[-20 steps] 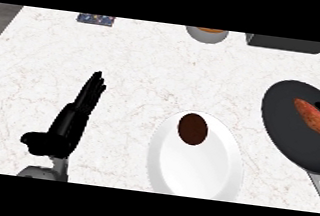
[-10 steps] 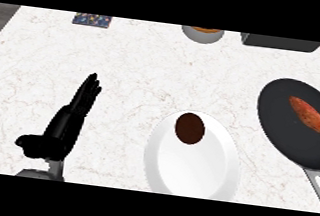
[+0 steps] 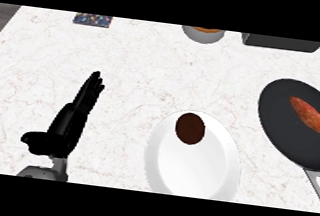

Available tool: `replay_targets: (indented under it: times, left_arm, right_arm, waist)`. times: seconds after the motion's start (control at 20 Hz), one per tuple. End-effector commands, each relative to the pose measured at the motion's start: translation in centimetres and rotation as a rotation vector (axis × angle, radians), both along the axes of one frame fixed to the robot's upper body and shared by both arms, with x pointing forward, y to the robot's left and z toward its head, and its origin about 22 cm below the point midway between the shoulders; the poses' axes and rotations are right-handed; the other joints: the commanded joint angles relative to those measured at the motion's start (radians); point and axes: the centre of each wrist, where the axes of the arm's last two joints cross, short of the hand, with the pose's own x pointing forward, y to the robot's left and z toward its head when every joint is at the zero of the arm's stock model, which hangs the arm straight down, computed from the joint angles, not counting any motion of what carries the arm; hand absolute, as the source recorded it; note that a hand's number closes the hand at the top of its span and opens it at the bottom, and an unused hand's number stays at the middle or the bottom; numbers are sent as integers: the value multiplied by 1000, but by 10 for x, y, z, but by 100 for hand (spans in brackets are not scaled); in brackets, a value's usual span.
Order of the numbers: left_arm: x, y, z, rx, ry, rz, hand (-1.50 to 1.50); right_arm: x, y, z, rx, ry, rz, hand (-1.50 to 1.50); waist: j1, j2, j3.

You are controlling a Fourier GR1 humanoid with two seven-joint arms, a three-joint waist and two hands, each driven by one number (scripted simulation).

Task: Pick the sweet potato from the plate and place it in the pan

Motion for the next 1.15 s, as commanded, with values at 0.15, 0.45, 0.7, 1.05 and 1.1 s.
replay_targets:
  times: [0.15, 0.45, 0.7, 1.05, 1.1]
  left_arm:
    - [-9, -8, 6, -4, 6, 9, 0]
    - [5, 11, 15, -2, 9, -6, 0]
    - [19, -2, -2, -20, 3, -12, 0]
    - [-1, 12, -11, 3, 2, 5, 0]
    - [-6, -3, -3, -2, 2, 1, 0]
  right_arm:
    - [-50, 13, -2, -20, 28, 18, -150]
    - [-48, 16, 5, -38, 52, -15, -150]
    - [-47, 19, 2, -55, 81, -8, -150]
    - [-66, 30, 12, -164, 58, -55, -150]
    - [-52, 21, -10, -191, 74, -70, -150]
  waist:
    - [1, 0, 0]
    - [5, 2, 0]
    - [4, 2, 0]
    - [2, 1, 0]
    - [8, 2, 1]
